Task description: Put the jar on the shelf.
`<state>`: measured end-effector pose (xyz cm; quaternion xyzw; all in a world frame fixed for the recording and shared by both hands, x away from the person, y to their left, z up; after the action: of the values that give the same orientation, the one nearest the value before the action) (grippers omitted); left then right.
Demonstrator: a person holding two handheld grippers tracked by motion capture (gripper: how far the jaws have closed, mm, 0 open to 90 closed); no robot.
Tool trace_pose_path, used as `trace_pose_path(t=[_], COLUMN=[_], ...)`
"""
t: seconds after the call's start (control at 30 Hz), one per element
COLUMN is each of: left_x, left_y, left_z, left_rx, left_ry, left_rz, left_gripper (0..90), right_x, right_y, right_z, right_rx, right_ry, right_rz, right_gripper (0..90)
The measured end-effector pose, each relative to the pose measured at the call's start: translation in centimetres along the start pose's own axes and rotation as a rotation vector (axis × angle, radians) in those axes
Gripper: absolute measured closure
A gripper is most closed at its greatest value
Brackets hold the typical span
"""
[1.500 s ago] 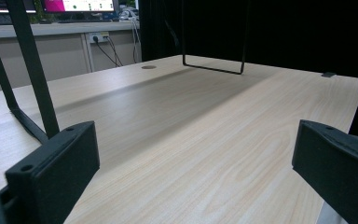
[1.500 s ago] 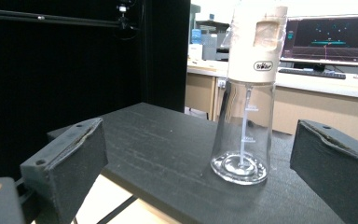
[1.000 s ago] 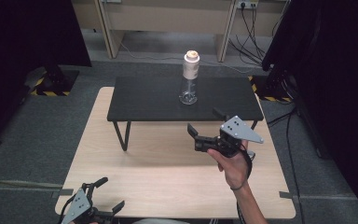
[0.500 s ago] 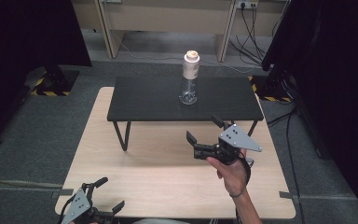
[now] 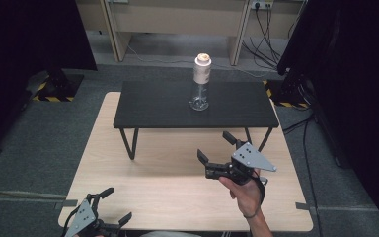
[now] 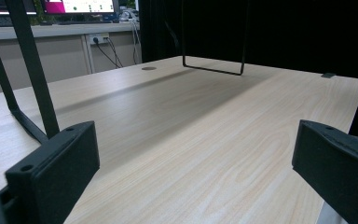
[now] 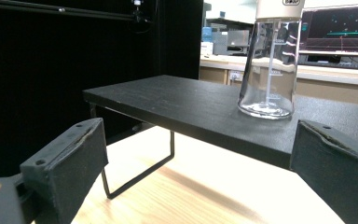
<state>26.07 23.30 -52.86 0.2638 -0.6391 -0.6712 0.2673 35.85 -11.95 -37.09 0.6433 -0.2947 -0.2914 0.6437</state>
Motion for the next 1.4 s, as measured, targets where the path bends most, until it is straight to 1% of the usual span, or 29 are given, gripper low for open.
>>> trace_pose_path(t=[0.1, 0.27, 0.53, 0.77, 0.93, 1.03, 1.4], left_x=[0.0, 0.0, 0.0, 0.0, 0.0, 0.0, 0.0], left_y=[0.0, 0.0, 0.0, 0.0, 0.0, 0.1, 0.0], left_z=[0.0, 0.0, 0.0, 0.1, 0.0, 0.0, 0.0], left_rx=[0.003, 0.002, 0.002, 0.004, 0.002, 0.003, 0.002], left_ry=[0.001, 0.000, 0.000, 0.000, -0.002, -0.002, -0.002], left_rz=[-0.001, 0.000, 0.001, 0.000, 0.000, 0.001, -0.001], left_gripper=[0.0, 0.0, 0.0, 0.0, 0.0, 0.0, 0.0], right_x=[-0.2, -0.5, -0.3, -0.4, -0.5, -0.5, -0.6], right_y=[-0.4, -1.5, -2.9, -4.4, -5.8, -6.5, -7.7], right_z=[0.2, 0.5, 1.5, 2.0, 2.2, 2.4, 3.4], right_rx=[-0.008, -0.038, -0.052, -0.075, -0.091, -0.101, -0.105], right_ry=[0.008, 0.019, 0.013, 0.007, 0.007, 0.007, 0.004], right_rz=[0.000, 0.000, -0.009, -0.021, -0.025, -0.036, -0.055], right_gripper=[4.1, 4.0, 4.0, 4.0, 4.0, 4.0, 4.0])
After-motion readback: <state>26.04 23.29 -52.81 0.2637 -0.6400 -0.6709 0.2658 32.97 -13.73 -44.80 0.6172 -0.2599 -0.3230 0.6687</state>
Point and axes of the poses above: each handheld gripper's, and its own axes: z roughly backward along the jaws, y roughly out of its top, x roughly to its right, the point moved 4 cm from there along -z, roughly forward along the jaws, and after that the axes turned 4 degrees about x, right-handed, at the moved point
